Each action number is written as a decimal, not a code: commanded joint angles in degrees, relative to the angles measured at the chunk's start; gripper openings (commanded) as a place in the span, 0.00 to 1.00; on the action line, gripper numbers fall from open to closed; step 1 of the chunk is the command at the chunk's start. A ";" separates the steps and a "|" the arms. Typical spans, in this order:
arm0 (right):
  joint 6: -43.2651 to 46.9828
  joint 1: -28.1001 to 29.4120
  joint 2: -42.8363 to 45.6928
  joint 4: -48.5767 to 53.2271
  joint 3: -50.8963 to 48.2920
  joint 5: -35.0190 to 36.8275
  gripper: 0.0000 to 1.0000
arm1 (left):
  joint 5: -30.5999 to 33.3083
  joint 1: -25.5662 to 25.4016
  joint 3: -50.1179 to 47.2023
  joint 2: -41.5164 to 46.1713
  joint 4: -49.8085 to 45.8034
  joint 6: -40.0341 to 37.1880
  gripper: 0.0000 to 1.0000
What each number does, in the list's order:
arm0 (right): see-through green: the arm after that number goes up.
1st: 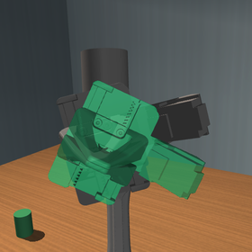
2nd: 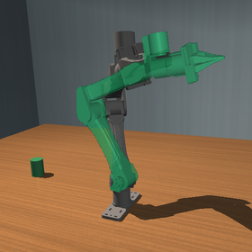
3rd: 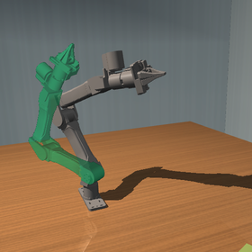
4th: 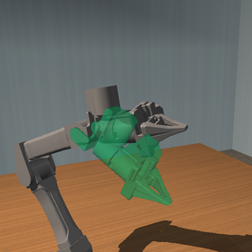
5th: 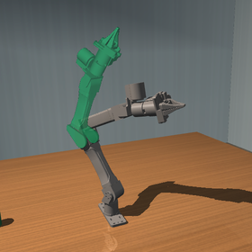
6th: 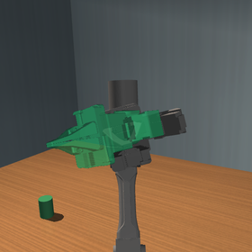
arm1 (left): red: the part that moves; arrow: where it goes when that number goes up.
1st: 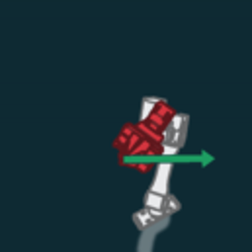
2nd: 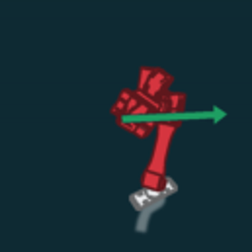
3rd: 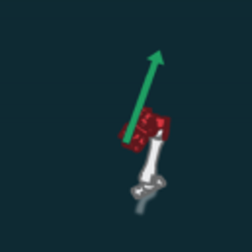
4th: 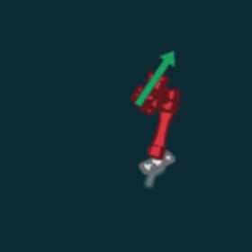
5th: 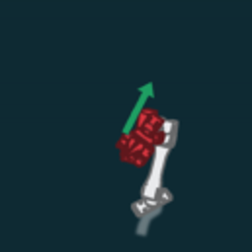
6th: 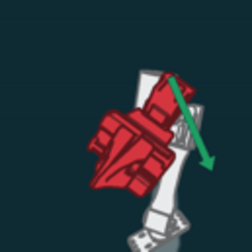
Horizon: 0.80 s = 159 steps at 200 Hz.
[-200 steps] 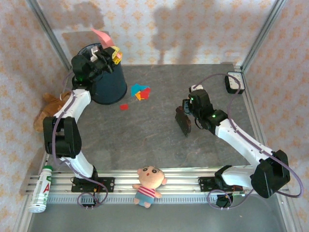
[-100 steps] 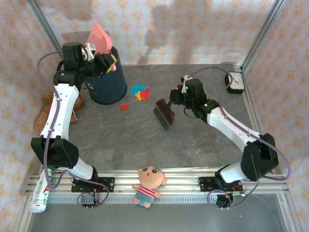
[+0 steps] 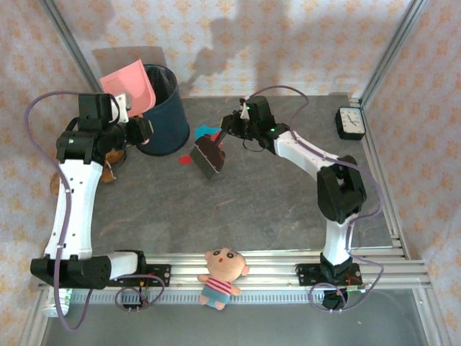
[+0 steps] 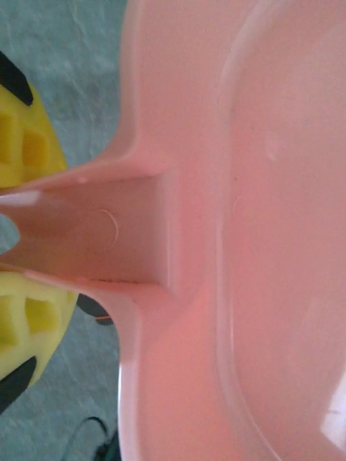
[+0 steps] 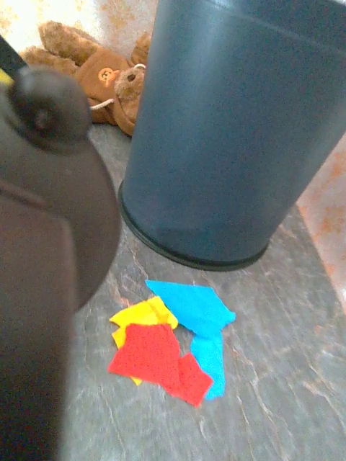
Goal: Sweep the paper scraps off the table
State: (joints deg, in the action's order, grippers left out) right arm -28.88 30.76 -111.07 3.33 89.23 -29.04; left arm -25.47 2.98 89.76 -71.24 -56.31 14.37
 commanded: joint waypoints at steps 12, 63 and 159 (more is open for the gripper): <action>-5.02 1.01 -5.83 -0.09 7.65 -3.48 0.00 | 3.67 -0.43 -3.66 3.03 -3.47 -5.42 0.00; -8.11 0.93 -13.74 1.76 14.21 -0.63 0.00 | 2.41 -0.52 -7.98 6.95 -1.92 -5.14 0.00; -3.72 -4.49 -0.20 4.53 -6.24 14.83 0.00 | 1.48 -1.90 -9.42 6.75 -2.05 -5.67 0.00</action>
State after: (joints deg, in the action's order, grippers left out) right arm -36.16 28.45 -117.12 5.43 88.25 -23.92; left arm -23.57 1.89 80.75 -65.23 -58.78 9.93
